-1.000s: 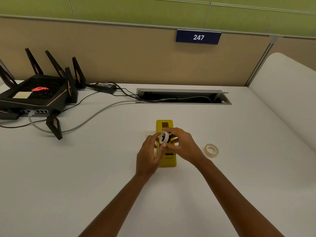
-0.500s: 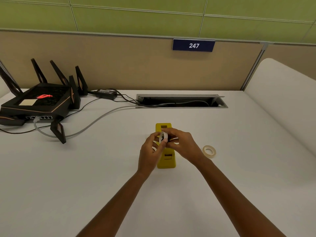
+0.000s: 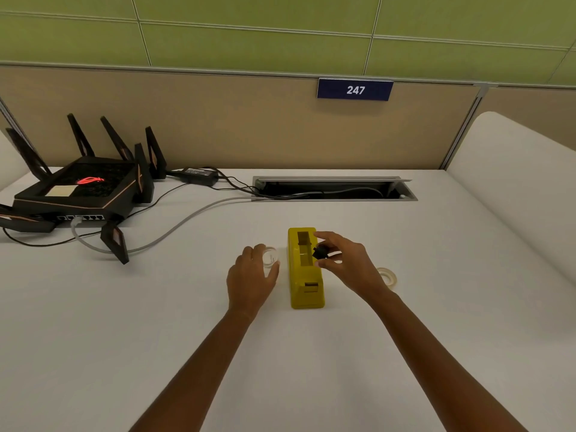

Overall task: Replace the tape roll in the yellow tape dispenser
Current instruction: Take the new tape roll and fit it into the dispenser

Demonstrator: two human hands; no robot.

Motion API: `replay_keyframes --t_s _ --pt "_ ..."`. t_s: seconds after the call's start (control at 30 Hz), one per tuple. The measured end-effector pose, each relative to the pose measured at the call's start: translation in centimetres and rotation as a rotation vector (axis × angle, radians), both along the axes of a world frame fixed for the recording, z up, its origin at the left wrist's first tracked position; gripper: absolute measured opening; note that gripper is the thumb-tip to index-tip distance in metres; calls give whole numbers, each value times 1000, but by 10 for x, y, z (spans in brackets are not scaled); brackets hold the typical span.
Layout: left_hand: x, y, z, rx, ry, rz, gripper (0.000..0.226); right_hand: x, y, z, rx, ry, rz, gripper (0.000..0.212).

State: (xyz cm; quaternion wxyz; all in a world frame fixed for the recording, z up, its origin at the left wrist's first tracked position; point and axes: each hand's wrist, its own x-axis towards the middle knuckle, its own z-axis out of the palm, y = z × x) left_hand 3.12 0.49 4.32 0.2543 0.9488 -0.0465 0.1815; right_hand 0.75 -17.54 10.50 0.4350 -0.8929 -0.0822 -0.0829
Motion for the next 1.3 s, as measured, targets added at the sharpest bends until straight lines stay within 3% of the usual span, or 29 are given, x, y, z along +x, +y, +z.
replay_keyframes --t_s 0.17,0.6,0.7,0.8,0.97,1.13,1.3 --pt "5 12 -7 332 155 55 43 -1 -2 -4 1 16 -34 49" --pt "7 15 -15 413 221 52 48 -4 -12 -13 27 71 -134 28" --pt "5 7 -9 303 152 24 51 -5 -11 -14 27 59 -133 27" --pt "1 -9 5 24 91 -43 45 -5 -9 -14 30 41 -137 27" --pt "-4 -41 31 -478 257 -265 28 -7 -6 -12 59 -8 -123 30" --pt "-6 -60 40 -599 404 -351 34 -10 -4 -7 107 -53 -77 29" --pt "-5 -65 42 -695 432 -364 29 -12 -4 -8 123 -69 -56 28"
